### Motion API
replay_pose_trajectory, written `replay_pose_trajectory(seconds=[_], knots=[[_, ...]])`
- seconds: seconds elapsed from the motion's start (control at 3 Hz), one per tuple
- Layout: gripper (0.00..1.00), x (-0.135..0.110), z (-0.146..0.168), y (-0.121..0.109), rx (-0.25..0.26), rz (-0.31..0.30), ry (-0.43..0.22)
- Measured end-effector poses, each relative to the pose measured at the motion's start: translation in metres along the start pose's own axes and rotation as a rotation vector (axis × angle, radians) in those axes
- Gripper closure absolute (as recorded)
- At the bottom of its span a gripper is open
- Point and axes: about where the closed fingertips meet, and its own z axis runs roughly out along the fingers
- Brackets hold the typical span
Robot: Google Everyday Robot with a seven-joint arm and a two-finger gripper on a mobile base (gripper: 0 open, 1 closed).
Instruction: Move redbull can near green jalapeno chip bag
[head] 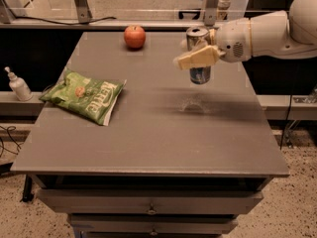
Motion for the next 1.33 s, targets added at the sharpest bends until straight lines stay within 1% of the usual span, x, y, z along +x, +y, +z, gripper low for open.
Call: replay_pose_trajectory(seconds=[0.33,0.67,1.0,1.33], knots=[[1.00,-0.008,0.031,-0.004,-0.016,-0.035,-0.054],[1.00,-0.020,0.091,-0.007,-0.070,-0.086,-0.135],[1.00,-0.020,0.145,-0.002,-0.125,-0.110,-0.194],[1.00,-0.016,0.171,0.006,-0.141,-0.116,-0.230]])
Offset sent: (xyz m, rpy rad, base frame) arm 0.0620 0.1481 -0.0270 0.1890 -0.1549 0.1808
